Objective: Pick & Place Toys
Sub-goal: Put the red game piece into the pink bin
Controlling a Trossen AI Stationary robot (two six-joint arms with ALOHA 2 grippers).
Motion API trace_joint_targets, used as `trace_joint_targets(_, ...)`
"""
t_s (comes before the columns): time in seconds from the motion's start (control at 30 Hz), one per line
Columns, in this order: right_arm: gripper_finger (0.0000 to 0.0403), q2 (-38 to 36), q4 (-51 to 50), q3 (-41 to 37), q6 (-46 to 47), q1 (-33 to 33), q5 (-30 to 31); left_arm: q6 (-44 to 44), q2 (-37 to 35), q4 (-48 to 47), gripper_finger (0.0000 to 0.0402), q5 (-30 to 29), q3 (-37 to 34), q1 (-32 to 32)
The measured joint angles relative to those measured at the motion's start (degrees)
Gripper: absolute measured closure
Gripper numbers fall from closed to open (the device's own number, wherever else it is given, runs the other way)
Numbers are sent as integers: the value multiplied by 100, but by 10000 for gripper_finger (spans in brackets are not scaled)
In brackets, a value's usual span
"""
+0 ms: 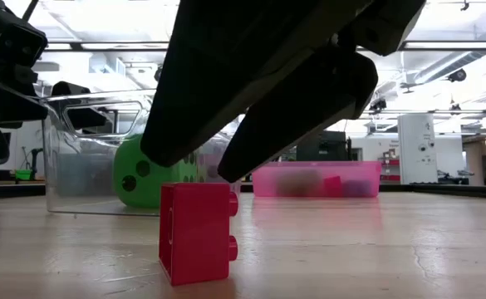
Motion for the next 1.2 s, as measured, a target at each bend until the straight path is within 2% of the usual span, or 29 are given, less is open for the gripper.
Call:
trace_joint_targets(0.77,119,-4,318,-391,331,-12,151,20,0,-4,26,0,0,-1)
trace_joint_targets(1.2,119,383,660,-369,248,-85,228,17,2,-52,26,0,0,-1)
